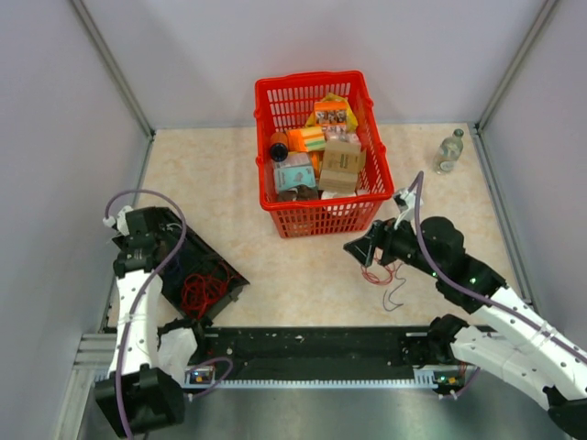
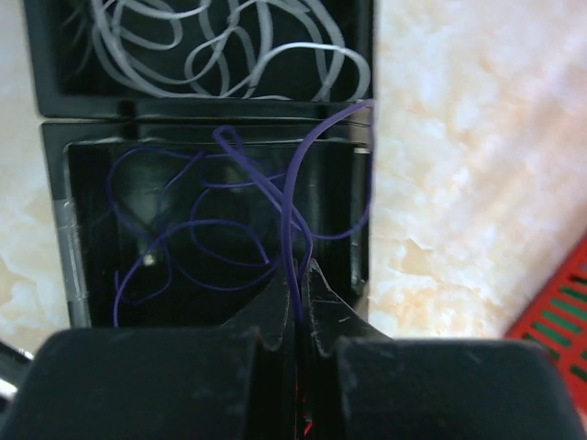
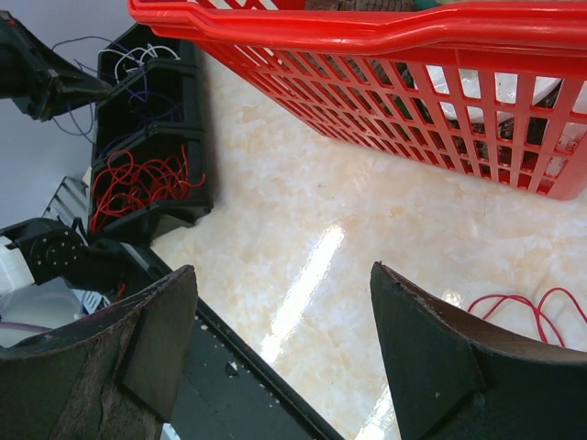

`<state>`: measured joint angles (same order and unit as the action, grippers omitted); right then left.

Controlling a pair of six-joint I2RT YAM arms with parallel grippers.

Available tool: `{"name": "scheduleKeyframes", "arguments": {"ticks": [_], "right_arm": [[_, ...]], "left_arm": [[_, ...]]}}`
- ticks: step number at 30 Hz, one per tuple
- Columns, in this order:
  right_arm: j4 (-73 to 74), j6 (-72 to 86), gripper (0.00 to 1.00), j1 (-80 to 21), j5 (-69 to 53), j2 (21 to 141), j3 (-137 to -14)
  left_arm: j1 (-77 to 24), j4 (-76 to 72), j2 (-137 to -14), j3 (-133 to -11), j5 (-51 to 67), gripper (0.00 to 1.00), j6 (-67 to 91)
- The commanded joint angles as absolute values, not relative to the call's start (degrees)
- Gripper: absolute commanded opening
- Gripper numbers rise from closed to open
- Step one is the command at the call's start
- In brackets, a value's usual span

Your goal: Untangle the cables

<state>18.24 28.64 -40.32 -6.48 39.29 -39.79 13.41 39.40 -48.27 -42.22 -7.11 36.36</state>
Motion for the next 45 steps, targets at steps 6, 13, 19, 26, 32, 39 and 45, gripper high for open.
{"name": "scheduleKeyframes", "arguments": {"ticks": [6, 13, 19, 26, 32, 39, 45], "right_arm": [[18.2, 28.4, 0.75, -39.6, -5.1, 39.1, -38.8], [18.5, 29.4, 0.75, -39.6, -3.6, 37.5, -36.5], [18.5, 29.2, 0.75, -39.6, -4.7, 38.4, -36.3], [18.4, 28.6, 0.75, -39.6, -5.5, 39.8, -36.7], [18.6, 30.1, 0.75, -39.6, -3.3, 41.0, -36.4], [18.8, 31.0, 0.75, -39.6, -3.3, 42.3, -36.7], [18.9, 31.6, 0.75, -39.6, -2.1, 40.2, -35.8]], "left_arm": [[18.1, 39.9, -63.7, -42.6, -9.2, 0.00, 49.0], [20.3, 39.6, -63.2, -41.2, -5.6, 0.26, 51.3], [20.3, 45.6, -56.4, -46.5, -6.4, 0.97, 49.3], [20.2, 49.3, -49.9, -49.1, -6.9, 0.99, 47.0], [19.7, 45.7, -47.6, -50.1, -0.3, 0.94, 36.7], [19.7, 46.8, -53.1, -47.5, -2.2, 0.72, 40.4], [19.6, 41.8, -60.2, -44.6, -0.6, 0.54, 43.5]]}}
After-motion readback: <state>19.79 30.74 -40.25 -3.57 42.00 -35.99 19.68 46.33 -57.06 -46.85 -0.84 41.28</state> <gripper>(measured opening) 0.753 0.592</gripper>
